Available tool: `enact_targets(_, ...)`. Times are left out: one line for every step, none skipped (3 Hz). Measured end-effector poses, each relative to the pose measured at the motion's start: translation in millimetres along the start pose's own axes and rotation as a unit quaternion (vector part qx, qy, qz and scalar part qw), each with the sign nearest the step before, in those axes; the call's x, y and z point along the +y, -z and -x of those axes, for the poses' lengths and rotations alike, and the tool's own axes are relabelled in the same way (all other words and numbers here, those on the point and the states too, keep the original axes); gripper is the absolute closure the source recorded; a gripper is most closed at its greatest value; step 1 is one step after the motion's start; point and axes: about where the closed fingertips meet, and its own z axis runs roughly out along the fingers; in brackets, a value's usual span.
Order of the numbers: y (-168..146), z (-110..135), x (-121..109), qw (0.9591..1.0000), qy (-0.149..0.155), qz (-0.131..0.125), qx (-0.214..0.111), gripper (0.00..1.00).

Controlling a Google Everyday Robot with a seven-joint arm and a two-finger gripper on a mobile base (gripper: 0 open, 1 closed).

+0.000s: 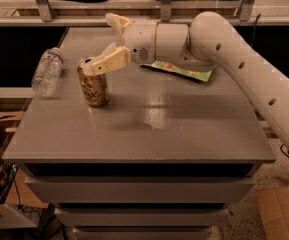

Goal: Place orange can upright

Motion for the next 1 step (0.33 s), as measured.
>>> enact_targets(0.5,1.7,-0.5,1.0,0.002,0.001,0.0,0.0)
